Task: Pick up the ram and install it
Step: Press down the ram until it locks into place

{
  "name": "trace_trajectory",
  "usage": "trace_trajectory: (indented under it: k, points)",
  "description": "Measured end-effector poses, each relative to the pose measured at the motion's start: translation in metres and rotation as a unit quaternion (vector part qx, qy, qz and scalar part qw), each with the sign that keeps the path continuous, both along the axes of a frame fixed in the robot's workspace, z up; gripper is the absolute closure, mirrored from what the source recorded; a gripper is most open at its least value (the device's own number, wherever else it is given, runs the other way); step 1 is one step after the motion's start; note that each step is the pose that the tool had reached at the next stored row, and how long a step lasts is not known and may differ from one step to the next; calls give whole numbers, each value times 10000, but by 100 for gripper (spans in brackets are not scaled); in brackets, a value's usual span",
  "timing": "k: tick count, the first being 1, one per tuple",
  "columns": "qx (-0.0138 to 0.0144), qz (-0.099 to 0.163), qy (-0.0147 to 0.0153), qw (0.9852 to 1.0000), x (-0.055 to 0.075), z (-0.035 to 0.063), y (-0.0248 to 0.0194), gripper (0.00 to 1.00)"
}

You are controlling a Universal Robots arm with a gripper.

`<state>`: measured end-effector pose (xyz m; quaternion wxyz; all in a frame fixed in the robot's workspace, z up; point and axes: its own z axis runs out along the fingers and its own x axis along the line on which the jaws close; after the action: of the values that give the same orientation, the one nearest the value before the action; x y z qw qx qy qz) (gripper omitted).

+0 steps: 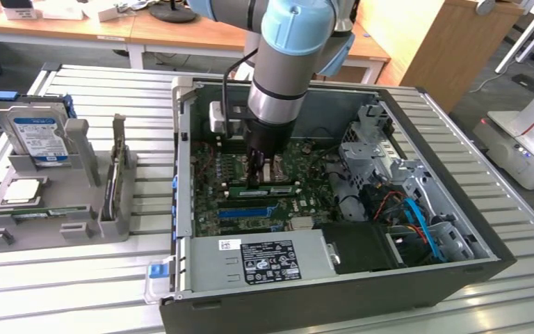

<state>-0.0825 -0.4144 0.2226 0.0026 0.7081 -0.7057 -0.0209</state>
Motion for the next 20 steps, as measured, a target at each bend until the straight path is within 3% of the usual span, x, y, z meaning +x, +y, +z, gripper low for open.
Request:
trace_trajectory:
  k: [14, 20]
  points:
    - [4, 0, -2, 10000, 1, -6, 0, 89]
    - [2, 0, -1, 10000, 1, 115, -1, 89]
